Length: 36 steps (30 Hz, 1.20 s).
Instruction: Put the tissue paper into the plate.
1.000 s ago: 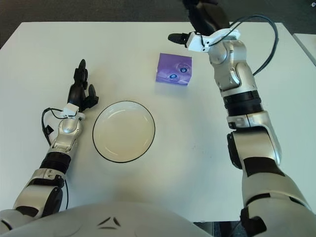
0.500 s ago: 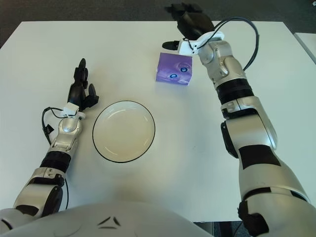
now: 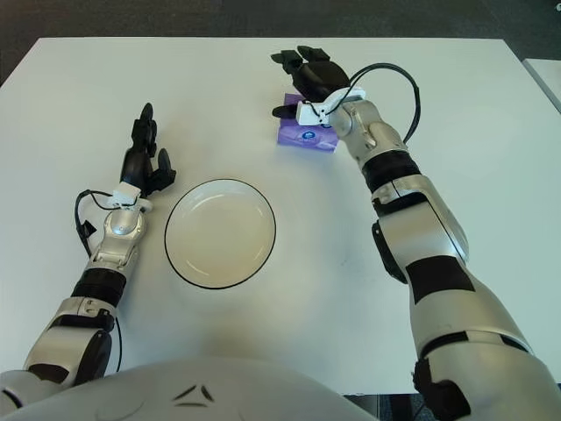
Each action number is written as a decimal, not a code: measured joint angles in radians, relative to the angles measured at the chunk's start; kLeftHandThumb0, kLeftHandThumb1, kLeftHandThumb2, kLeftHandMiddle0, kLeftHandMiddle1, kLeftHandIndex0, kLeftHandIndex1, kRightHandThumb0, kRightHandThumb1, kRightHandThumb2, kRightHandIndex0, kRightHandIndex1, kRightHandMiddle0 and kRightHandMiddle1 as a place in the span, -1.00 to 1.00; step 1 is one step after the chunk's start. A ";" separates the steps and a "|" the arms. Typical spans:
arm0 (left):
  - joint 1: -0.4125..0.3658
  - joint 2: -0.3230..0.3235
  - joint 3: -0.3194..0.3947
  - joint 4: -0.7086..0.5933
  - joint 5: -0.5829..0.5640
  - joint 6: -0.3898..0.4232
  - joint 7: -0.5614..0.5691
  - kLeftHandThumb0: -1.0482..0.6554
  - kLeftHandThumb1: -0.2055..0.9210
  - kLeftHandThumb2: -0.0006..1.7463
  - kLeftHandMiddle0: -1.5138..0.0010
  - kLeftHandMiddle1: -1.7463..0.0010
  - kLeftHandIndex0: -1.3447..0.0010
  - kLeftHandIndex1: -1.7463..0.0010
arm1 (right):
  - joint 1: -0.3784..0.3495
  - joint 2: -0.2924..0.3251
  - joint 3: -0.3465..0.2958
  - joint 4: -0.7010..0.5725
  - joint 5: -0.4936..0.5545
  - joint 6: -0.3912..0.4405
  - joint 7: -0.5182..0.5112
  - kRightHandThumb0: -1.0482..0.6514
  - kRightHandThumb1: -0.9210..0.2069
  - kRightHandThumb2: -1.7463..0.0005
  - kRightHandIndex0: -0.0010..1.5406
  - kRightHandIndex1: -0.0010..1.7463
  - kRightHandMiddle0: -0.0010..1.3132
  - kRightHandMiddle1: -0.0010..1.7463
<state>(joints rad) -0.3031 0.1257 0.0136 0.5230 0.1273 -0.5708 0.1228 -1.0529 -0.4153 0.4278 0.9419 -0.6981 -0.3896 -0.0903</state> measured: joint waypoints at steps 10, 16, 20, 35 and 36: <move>0.004 0.005 -0.008 -0.012 0.001 0.000 0.000 -0.79 1.00 0.01 0.85 1.00 1.00 0.77 | -0.015 0.002 0.027 0.071 -0.001 0.000 -0.032 -0.74 -1.00 0.32 -0.83 -0.89 -1.00 -0.60; 0.004 0.007 -0.012 -0.013 0.001 0.000 0.000 -0.78 1.00 0.02 0.85 0.99 1.00 0.79 | -0.022 0.002 0.034 0.076 0.000 0.000 -0.035 -0.71 -1.00 0.33 -0.84 -0.90 -1.00 -0.63; 0.004 0.008 -0.014 -0.013 0.001 0.000 0.000 -0.78 1.00 0.03 0.84 0.99 1.00 0.78 | -0.022 0.002 0.035 0.076 0.000 0.000 -0.034 -0.71 -1.00 0.33 -0.85 -0.90 -1.00 -0.65; 0.004 0.008 -0.014 -0.011 0.001 0.000 0.000 -0.76 1.00 0.03 0.84 0.99 1.00 0.77 | -0.023 -0.039 0.032 0.062 0.001 0.001 -0.003 -0.70 -1.00 0.32 -0.87 -0.92 -1.00 -0.68; 0.004 0.009 -0.014 -0.011 0.001 0.000 0.000 -0.76 1.00 0.03 0.84 0.99 1.00 0.78 | -0.023 -0.045 0.031 0.062 0.001 0.002 -0.002 -0.70 -1.00 0.32 -0.87 -0.92 -1.00 -0.68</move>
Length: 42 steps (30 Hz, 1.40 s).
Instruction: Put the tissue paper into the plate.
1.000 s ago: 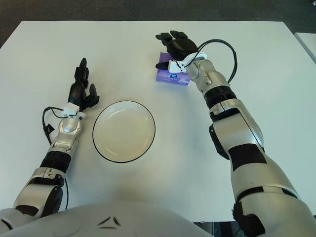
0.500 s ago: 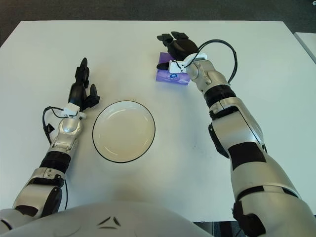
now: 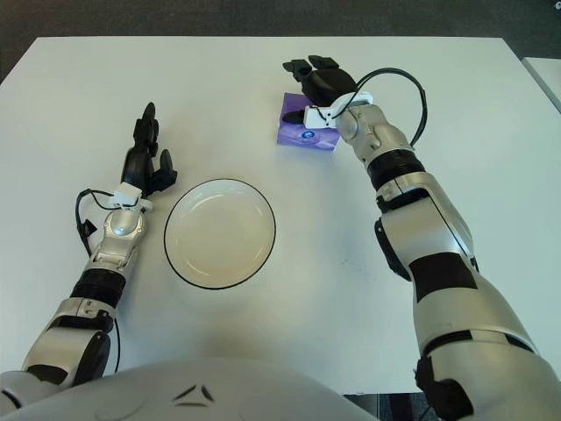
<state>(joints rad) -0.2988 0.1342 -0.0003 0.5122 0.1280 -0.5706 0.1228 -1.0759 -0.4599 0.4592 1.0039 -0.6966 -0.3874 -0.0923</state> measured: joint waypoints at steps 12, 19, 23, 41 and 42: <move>0.000 0.001 0.000 0.006 -0.002 0.000 0.000 -0.75 1.00 0.03 0.85 1.00 1.00 0.78 | 0.000 -0.046 -0.016 -0.051 0.002 0.017 0.017 -0.68 -1.00 0.34 -0.88 -0.93 -1.00 -0.70; -0.001 0.001 0.000 0.009 -0.002 0.000 0.000 -0.73 1.00 0.02 0.85 1.00 1.00 0.77 | 0.001 -0.062 -0.024 -0.084 0.002 0.039 0.019 -0.68 -1.00 0.37 -0.87 -0.93 -1.00 -0.72; -0.003 0.001 0.001 0.013 -0.004 0.000 0.000 -0.73 1.00 0.01 0.85 1.00 1.00 0.77 | 0.002 -0.071 -0.024 -0.093 0.002 0.053 0.029 -0.70 -1.00 0.35 -0.88 -0.93 -1.00 -0.75; -0.007 0.002 0.002 0.023 -0.006 -0.004 0.000 -0.73 1.00 0.01 0.84 0.99 1.00 0.72 | 0.044 -0.102 -0.024 -0.152 0.001 0.071 0.087 -0.72 -1.00 0.29 -0.93 -0.96 -1.00 -0.80; -0.007 0.002 0.002 0.023 -0.006 -0.004 0.000 -0.73 1.00 0.01 0.84 0.99 1.00 0.72 | 0.045 -0.102 -0.024 -0.155 0.001 0.071 0.088 -0.72 -1.00 0.29 -0.93 -0.96 -1.00 -0.80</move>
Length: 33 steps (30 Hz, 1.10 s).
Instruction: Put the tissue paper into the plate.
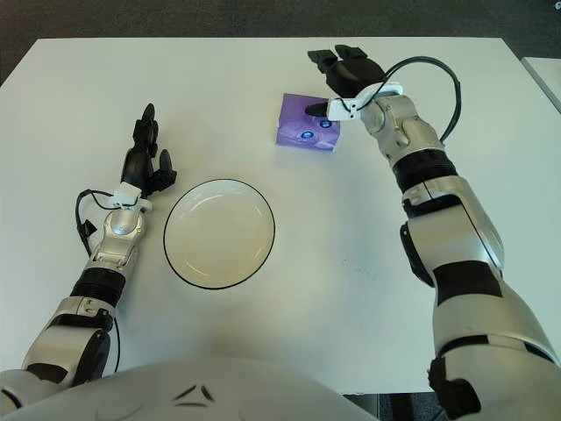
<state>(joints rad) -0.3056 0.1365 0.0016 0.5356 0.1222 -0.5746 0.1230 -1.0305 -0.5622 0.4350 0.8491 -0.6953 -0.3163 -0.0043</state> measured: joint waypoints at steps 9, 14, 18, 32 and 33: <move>0.000 0.000 0.000 0.000 0.000 -0.001 0.000 -0.73 1.00 0.02 0.84 0.99 1.00 0.73 | 0.007 0.000 0.000 -0.010 0.000 0.000 0.002 -0.72 -1.00 0.31 -0.93 -0.96 -1.00 -0.78; 0.000 0.000 0.000 0.000 0.000 -0.001 0.000 -0.73 1.00 0.02 0.83 0.99 1.00 0.70 | 0.017 0.000 0.000 -0.010 0.000 0.000 0.002 -0.74 -1.00 0.32 -0.94 -0.96 -1.00 -0.77; 0.000 0.000 0.000 -0.001 0.000 -0.001 0.000 -0.74 1.00 0.01 0.83 0.99 1.00 0.68 | 0.029 0.001 0.002 -0.009 0.000 0.002 0.002 -0.76 -1.00 0.32 -0.95 -0.97 -1.00 -0.77; 0.000 0.000 0.000 -0.001 0.000 -0.001 0.000 -0.73 1.00 0.03 0.81 0.99 1.00 0.66 | 0.034 0.009 0.020 0.018 -0.002 0.004 0.003 -0.76 -1.00 0.34 -0.97 -0.98 -1.00 -0.81; 0.000 0.000 0.000 -0.001 0.000 -0.001 0.000 -0.73 1.00 0.03 0.81 0.98 1.00 0.66 | 0.034 0.010 0.023 0.021 -0.002 0.004 0.003 -0.76 -1.00 0.34 -0.98 -0.98 -1.00 -0.81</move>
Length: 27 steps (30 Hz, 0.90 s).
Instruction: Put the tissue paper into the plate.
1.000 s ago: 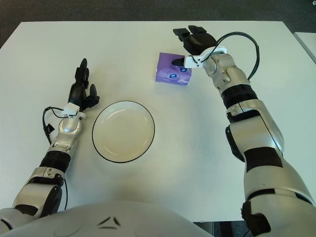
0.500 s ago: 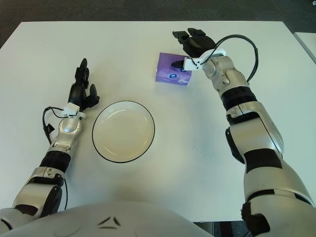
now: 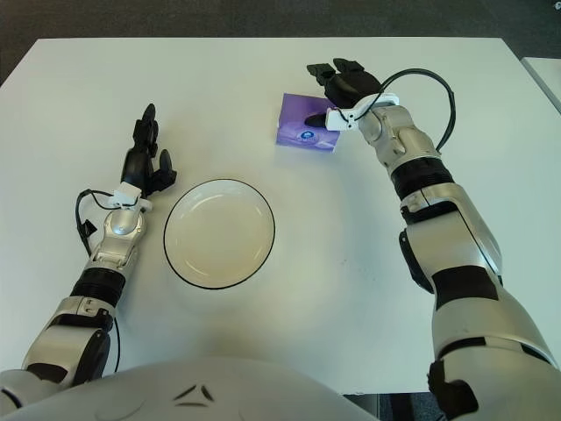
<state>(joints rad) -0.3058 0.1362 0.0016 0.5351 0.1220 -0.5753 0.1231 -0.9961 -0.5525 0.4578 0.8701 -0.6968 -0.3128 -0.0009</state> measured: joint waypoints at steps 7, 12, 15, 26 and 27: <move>0.000 0.000 0.000 -0.003 0.000 0.000 0.000 -0.74 1.00 0.03 0.81 0.98 1.00 0.64 | 0.000 0.007 0.008 0.020 0.000 -0.001 0.000 -0.73 -1.00 0.36 -0.97 -0.98 -1.00 -0.83; 0.000 0.000 0.000 -0.004 0.000 0.000 0.000 -0.74 1.00 0.03 0.80 0.98 1.00 0.62 | 0.000 0.014 0.013 0.028 -0.001 -0.002 0.000 -0.70 -1.00 0.38 -0.98 -0.99 -1.00 -0.86; 0.000 0.000 0.000 -0.004 0.000 0.000 0.000 -0.74 1.00 0.03 0.80 0.98 1.00 0.61 | 0.000 0.017 0.019 0.030 -0.002 -0.002 0.001 -0.68 -1.00 0.39 -0.99 -0.99 -1.00 -0.89; 0.000 -0.001 0.000 -0.004 0.000 0.000 0.000 -0.74 1.00 0.02 0.80 0.98 1.00 0.59 | 0.000 0.023 0.051 0.053 -0.010 -0.008 0.004 -0.66 -1.00 0.41 -1.00 -1.00 -1.00 -0.94; 0.000 -0.001 0.000 -0.004 0.000 0.000 0.000 -0.74 1.00 0.02 0.80 0.98 1.00 0.59 | 0.000 0.023 0.053 0.055 -0.011 -0.010 0.004 -0.66 -1.00 0.41 -1.00 -1.00 -1.00 -0.94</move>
<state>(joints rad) -0.3057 0.1356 0.0014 0.5312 0.1223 -0.5751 0.1231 -0.9962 -0.5291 0.5108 0.9251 -0.7083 -0.3227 0.0032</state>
